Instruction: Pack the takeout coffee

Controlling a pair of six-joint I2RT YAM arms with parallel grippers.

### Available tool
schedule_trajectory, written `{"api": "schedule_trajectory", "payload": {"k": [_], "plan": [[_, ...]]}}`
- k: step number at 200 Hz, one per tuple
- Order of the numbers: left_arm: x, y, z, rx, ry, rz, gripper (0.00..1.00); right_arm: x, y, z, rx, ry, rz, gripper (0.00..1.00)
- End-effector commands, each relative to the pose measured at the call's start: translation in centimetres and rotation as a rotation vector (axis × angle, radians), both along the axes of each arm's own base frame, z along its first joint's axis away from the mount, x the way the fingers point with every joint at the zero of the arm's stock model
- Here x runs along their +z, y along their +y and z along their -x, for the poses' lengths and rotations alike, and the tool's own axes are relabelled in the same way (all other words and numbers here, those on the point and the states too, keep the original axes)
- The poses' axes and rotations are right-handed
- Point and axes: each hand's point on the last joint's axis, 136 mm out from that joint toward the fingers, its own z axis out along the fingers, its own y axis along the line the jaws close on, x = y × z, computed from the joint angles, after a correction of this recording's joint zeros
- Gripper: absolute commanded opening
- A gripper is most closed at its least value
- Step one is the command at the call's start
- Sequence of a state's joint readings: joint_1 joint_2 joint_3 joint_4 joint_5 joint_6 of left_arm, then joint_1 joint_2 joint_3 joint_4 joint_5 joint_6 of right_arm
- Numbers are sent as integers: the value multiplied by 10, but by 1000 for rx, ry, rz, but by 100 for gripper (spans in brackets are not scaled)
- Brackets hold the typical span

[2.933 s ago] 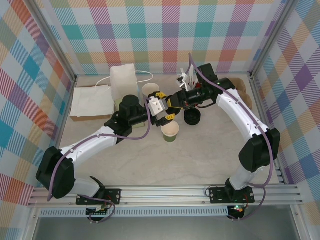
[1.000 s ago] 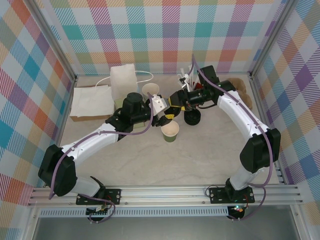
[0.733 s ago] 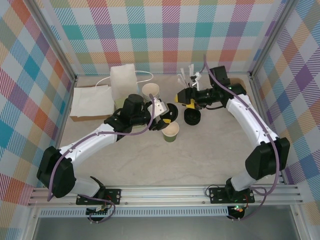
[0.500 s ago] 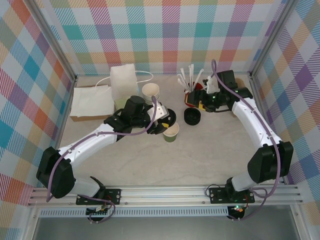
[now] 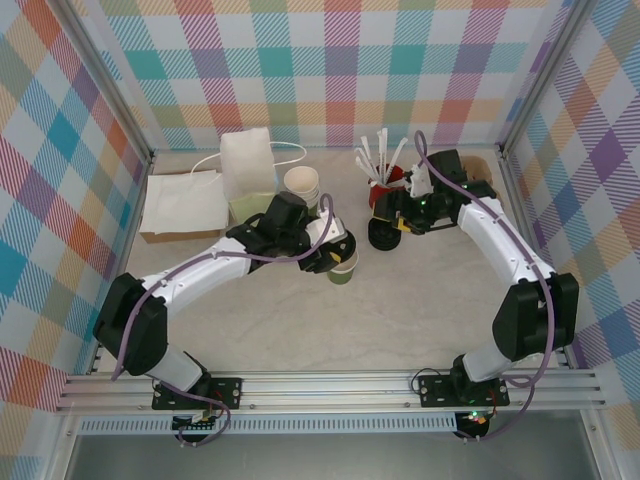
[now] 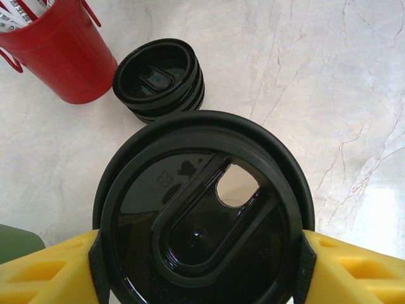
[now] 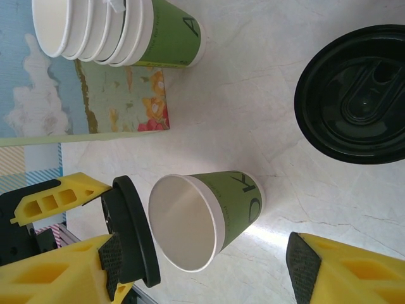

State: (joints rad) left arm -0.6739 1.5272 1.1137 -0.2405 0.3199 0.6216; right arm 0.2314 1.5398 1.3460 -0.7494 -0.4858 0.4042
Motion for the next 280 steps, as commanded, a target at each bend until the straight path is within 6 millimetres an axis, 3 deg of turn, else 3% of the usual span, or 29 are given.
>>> {"api": "schedule_trajectory", "payload": {"k": [1,129,179,259,280], "plan": [[4,-9,5,-41,-2,-6,68,-12,2,5,14,37,5,71],[-27,-13,10,-68,62,-88,66,-12,2,6,21,39,7,71],[-30,-13,9,-68,70,-98,73,-14,4,8,33,51,-2,71],[-17,-16,4,-61,44,-81,86,-16,6,13,62,66,-15,75],[-3,-16,4,-48,19,-47,87,-14,8,14,72,61,-25,76]]}}
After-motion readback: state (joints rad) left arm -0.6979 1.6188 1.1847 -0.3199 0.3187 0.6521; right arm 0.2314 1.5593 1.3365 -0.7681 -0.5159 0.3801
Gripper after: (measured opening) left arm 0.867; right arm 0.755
